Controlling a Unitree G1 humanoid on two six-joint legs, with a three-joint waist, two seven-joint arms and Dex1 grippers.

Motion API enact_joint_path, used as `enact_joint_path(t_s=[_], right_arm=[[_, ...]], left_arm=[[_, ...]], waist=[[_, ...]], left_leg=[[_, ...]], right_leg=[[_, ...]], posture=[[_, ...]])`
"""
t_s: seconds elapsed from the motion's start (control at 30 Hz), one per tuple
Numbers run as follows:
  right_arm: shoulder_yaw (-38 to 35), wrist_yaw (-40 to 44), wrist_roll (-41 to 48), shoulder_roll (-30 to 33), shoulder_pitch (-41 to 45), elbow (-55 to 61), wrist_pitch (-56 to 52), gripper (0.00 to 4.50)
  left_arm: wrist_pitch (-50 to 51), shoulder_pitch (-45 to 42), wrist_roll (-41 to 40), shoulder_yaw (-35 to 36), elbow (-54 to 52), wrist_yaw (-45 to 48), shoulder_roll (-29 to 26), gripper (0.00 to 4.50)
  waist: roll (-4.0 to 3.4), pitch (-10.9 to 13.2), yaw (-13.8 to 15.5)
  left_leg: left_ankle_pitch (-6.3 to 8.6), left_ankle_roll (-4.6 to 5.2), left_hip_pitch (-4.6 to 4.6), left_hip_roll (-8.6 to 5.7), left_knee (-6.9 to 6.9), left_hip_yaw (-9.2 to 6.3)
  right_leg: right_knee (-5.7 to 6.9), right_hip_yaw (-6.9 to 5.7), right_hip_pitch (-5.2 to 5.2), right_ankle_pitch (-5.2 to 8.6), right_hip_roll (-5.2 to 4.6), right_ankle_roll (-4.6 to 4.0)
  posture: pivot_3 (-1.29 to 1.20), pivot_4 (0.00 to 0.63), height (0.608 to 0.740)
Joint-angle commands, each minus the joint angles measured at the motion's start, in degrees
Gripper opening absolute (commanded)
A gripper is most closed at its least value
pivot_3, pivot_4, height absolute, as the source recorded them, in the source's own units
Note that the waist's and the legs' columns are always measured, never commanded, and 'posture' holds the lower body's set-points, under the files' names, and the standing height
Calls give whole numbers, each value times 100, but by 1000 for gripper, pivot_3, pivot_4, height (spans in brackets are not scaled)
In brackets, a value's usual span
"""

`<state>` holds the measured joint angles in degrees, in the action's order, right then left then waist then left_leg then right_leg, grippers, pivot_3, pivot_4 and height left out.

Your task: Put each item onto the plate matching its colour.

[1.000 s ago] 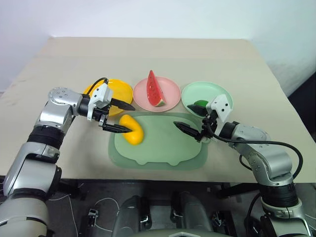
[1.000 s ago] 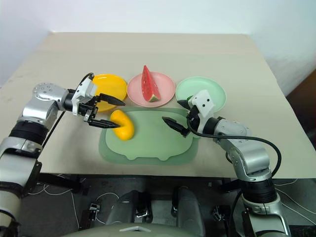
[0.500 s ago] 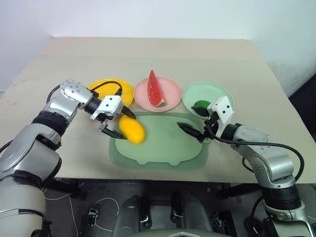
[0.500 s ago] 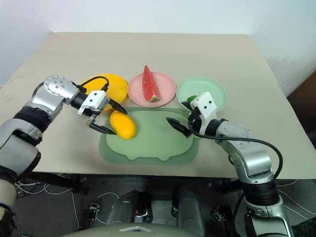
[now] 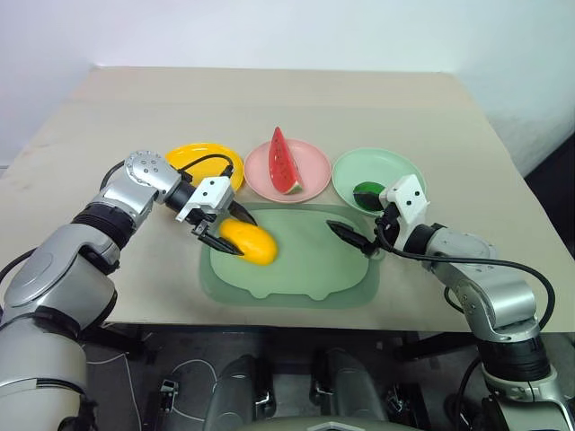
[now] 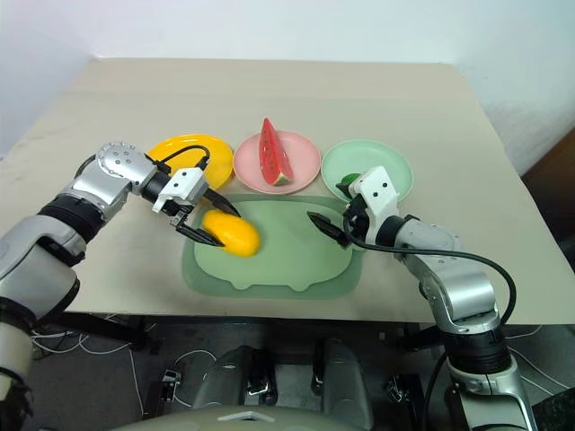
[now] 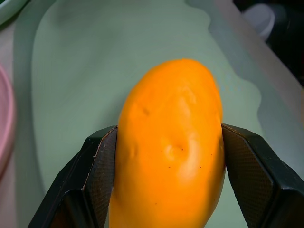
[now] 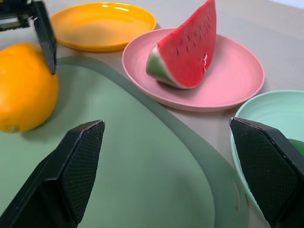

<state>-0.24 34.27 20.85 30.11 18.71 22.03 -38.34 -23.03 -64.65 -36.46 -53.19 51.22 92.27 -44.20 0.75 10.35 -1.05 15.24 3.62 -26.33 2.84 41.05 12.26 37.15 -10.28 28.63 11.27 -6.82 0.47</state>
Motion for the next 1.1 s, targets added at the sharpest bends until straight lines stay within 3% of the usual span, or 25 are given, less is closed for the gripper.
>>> enact_joint_path(t_s=[0.03,0.13,0.27,0.4,0.6,0.8,0.93,1.1], right_arm=[[15,58,-67,66,153,-24,184,4500],[38,77,-85,38,209,-96,228,4500],[105,84,-70,-33,284,-152,301,4500],[164,153,29,-123,322,-117,335,4500],[149,484,336,-180,326,-18,374,4500],[17,884,894,-184,320,192,359,4500],[159,859,875,-208,312,201,403,4500],[428,815,641,-185,253,229,487,4500]], left_arm=[[275,36,-358,309,-198,23,-133,3025],[544,28,-550,927,-225,23,-66,3025],[1508,83,-879,2333,-404,23,-59,3025],[3290,613,-1069,3568,-1388,-1083,-427,3025],[3943,1909,-644,5011,-2404,-3082,-497,3025],[3915,2573,218,5735,-2779,-4784,-272,3025],[3758,2403,873,5885,-2511,-5670,54,3025],[3763,2034,1385,5836,-2049,-6076,520,3025]], waist=[[0,0,0],[1,1,31],[2,1,11],[2,1,-40],[-1,0,-71],[1,0,44],[5,-2,63],[5,-3,39]], left_leg=[[4,6,-1,-1,6,0],[11,17,-14,-1,21,-1],[15,25,-19,-4,27,-1],[14,26,-14,-3,25,-1],[11,23,1,-4,24,0],[21,7,1,-6,24,-1],[22,5,1,-12,25,0],[22,4,1,-11,22,2]], right_leg=[[0,0,-1,0,-2,0],[0,0,3,0,-4,1],[-1,0,3,-1,-7,2],[4,1,1,-2,-5,6],[10,2,-14,-7,-2,30],[7,2,-16,-9,-5,29],[4,2,-19,-7,-11,18],[6,2,-16,-26,-8,11]], posture=[[0,150,696],[0,150,696],[0,150,696],[0,150,696],[0,150,696],[0,150,696],[0,150,696],[0,150,696]])
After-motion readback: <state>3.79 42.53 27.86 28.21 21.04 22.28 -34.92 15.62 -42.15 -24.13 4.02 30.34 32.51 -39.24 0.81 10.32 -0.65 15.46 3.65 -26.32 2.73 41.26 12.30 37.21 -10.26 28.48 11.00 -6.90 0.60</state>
